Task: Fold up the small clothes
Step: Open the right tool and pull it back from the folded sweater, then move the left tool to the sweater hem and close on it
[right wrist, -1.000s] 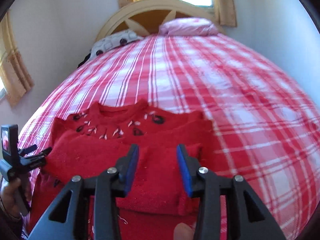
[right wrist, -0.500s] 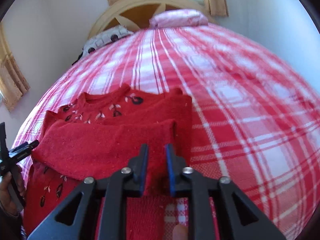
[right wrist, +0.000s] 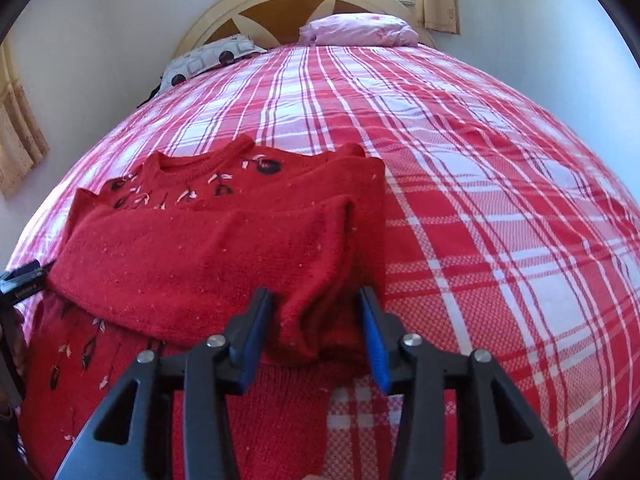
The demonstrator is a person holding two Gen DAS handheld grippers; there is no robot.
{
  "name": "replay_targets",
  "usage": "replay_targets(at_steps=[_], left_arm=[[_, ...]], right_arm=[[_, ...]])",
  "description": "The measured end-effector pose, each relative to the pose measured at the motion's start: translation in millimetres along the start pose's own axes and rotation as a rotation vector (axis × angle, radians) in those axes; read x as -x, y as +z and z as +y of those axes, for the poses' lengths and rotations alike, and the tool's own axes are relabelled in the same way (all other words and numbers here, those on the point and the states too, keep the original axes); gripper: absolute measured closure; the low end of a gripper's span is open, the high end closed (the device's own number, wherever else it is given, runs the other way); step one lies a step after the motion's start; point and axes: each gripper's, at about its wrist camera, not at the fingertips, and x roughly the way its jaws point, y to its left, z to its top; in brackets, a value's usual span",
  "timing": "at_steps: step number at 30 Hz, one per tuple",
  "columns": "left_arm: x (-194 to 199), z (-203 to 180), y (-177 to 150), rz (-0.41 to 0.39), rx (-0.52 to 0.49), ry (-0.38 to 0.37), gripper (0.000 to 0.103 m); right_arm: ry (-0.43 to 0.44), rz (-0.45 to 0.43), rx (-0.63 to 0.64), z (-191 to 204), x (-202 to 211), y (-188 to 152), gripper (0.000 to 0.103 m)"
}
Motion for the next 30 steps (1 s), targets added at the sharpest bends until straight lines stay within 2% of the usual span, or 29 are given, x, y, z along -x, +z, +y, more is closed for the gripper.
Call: replay_targets(at_steps=[2, 5, 12, 19, 22, 30], left_arm=[[0.9, 0.8, -0.9, 0.001, 0.003, -0.007, 0.022], [3.0, 2.8, -3.0, 0.004, 0.005, -0.013, 0.022], [14.5, 5.2, -13.4, 0.002, -0.015, -0.012, 0.022], [59.6, 24.6, -52.6, -0.015, 0.011, -0.066, 0.022], [68.0, 26.0, -74.1, 0.015, -0.006, -0.081, 0.022], [100.1, 37.1, -118.5, 0.031, 0.021, -0.136, 0.022]], right_arm=[[0.007, -0.010, -0.019, -4.0, 5.1, -0.6, 0.056], [0.000, -0.009, -0.050, -7.9, 13.4, -5.0, 0.043], [0.024, -0.004, -0.094, -10.8, 18.6, -15.5, 0.044], [0.034, -0.009, -0.056, -10.5, 51.2, -38.4, 0.048], [0.060, 0.012, -0.083, -17.9, 62.3, -52.0, 0.050], [0.105, 0.036, -0.105, -22.6, 87.6, -92.2, 0.065]])
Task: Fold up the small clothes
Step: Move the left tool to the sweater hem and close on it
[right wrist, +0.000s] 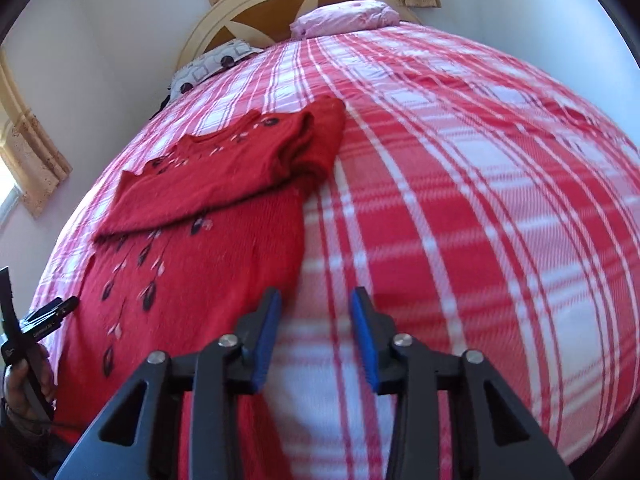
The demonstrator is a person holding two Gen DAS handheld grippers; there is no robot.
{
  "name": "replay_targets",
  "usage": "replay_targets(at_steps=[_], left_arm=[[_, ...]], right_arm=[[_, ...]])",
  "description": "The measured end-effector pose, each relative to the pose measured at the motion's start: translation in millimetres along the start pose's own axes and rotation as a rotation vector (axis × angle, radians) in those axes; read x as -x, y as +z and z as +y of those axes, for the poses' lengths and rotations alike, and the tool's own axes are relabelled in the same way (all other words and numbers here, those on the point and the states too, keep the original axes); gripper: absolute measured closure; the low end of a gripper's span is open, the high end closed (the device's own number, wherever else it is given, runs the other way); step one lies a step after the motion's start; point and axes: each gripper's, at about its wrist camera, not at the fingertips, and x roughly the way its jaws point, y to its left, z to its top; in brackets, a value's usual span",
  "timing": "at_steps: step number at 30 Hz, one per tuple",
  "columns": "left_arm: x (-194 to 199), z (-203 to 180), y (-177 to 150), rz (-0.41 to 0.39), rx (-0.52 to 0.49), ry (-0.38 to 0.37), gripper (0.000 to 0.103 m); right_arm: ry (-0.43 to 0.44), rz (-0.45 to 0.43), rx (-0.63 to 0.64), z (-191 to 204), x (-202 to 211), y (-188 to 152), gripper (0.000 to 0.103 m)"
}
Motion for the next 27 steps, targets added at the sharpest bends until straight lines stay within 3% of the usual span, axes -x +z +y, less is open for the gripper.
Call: replay_targets(at_steps=[6, 13, 23, 27], left_arm=[[28.7, 8.7, -33.8, 0.043, 0.016, -0.066, 0.022], [55.2, 4.7, -71.8, 0.098, -0.046, -0.118, 0.022], [70.0, -2.0, -91.3, 0.178, -0.067, -0.220, 0.023], [68.2, -5.6, -97.7, 0.229, -0.076, -0.267, 0.032]], right_arm=[[0.036, 0.045, 0.019, 2.0, 24.5, -36.6, 0.067], [0.043, 0.109, 0.053, 7.2, 46.4, -77.4, 0.068], [0.064, 0.172, 0.078, 8.0, 57.2, -110.7, 0.067], [0.066, 0.187, 0.096, 9.4, 61.0, -116.9, 0.067]])
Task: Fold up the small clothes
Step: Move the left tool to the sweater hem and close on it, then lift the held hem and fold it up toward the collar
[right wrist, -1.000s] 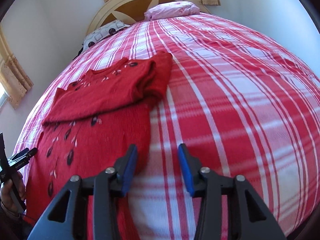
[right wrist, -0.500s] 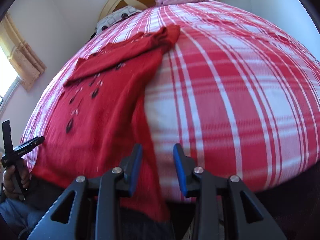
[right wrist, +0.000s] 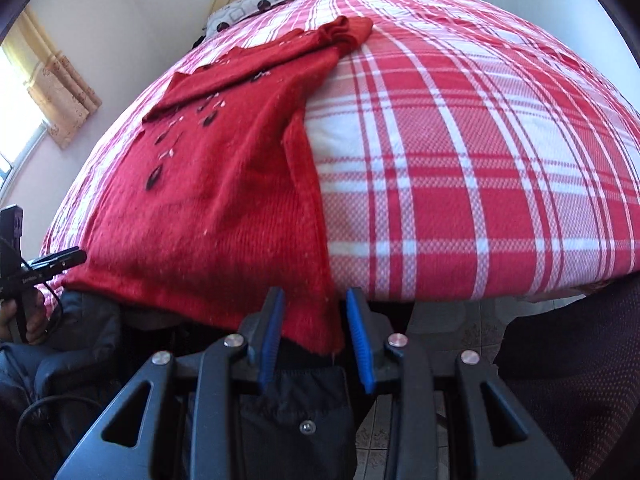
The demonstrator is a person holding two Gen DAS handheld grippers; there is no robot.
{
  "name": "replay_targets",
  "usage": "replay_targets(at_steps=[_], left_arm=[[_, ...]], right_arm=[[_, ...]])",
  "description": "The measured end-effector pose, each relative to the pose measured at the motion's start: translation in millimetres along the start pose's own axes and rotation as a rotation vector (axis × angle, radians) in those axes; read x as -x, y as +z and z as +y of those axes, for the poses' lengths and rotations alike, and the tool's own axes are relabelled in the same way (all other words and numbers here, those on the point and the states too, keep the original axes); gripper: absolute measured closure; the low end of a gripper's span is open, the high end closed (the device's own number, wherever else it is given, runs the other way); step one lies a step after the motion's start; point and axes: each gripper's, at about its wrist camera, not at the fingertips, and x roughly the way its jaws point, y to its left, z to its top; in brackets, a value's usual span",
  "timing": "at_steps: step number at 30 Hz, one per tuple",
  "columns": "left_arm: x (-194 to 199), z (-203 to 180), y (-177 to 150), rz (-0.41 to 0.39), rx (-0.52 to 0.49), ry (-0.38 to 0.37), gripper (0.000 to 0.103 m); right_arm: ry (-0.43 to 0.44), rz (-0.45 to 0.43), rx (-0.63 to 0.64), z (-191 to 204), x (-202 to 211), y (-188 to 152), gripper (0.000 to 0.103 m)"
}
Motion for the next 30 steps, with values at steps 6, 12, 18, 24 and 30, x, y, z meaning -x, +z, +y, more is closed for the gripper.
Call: replay_targets(at_steps=[6, 12, 18, 24, 30], left_arm=[[-6.3, -1.9, -3.2, 0.036, -0.010, -0.026, 0.043], [-11.2, 3.3, -1.4, 0.051, 0.014, -0.061, 0.043], [-13.2, 2.6, -3.2, 0.049, -0.005, -0.052, 0.044], [-2.6, -2.7, 1.5, -0.005, -0.052, -0.103, 0.094], [36.8, -1.0, 13.0, -0.175, -0.080, -0.115, 0.095]], right_arm=[[0.014, 0.026, 0.005, 0.2, 0.0, -5.9, 0.067], [0.008, 0.053, -0.022, -8.6, -7.4, -6.4, 0.066], [0.083, 0.042, -0.045, -16.0, -18.6, -3.6, 0.077], [0.170, 0.035, 0.008, -4.7, -7.6, -2.8, 0.095], [0.338, -0.080, -0.078, -21.0, 27.8, 9.5, 0.095]])
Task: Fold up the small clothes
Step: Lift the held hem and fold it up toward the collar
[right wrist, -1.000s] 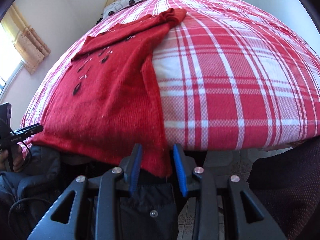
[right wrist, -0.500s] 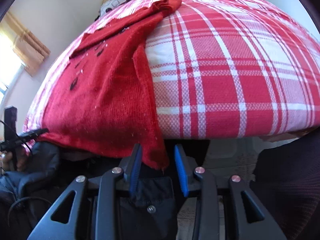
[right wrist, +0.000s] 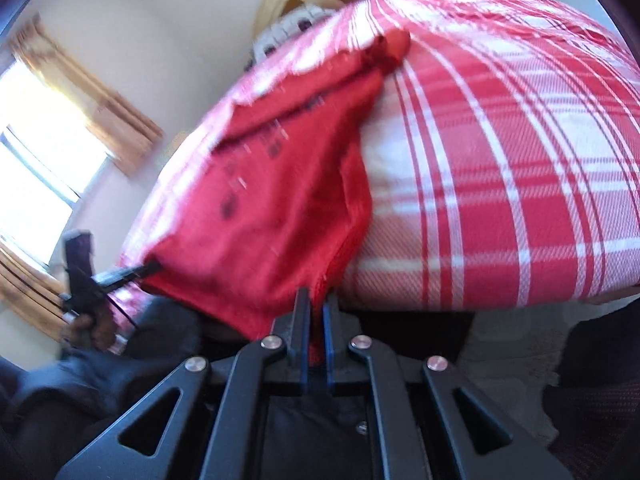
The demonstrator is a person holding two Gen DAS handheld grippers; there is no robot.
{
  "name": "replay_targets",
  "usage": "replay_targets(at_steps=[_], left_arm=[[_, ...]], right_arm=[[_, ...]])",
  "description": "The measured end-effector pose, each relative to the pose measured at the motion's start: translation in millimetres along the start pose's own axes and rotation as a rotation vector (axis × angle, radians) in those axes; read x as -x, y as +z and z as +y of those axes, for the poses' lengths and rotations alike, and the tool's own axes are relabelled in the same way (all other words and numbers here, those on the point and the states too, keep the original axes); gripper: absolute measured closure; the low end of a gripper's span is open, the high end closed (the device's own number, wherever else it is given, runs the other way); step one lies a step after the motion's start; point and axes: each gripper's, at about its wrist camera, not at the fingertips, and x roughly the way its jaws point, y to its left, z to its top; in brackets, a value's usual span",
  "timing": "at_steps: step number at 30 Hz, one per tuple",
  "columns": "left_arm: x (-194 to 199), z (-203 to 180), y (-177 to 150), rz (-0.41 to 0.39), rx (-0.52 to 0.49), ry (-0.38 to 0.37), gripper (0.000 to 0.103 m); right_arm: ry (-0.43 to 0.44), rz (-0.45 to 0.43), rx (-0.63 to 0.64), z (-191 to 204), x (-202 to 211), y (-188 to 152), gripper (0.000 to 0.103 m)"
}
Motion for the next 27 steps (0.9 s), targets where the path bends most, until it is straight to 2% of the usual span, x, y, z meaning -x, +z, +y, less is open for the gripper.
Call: replay_targets(at_steps=[6, 12, 17, 20, 27], left_arm=[[15.6, 10.5, 25.7, -0.086, 0.030, -0.008, 0.095], [19.4, 18.1, 49.6, -0.118, 0.079, -0.080, 0.095], [22.9, 25.7, 76.3, -0.157, 0.120, -0.122, 0.095], [19.8, 36.2, 91.2, -0.157, 0.182, -0.173, 0.095], [10.1, 31.5, 124.3, -0.163, 0.160, -0.161, 0.095]], right_arm=[[0.075, -0.085, -0.014, 9.6, 13.8, 18.7, 0.095], [0.124, -0.184, -0.005, 23.8, 36.0, 49.4, 0.095], [0.123, -0.238, -0.019, 24.6, 41.8, 78.6, 0.095], [0.112, -0.261, -0.044, 20.8, 39.6, 97.5, 0.095], [0.111, -0.298, -0.072, 14.5, 32.3, 139.7, 0.095]])
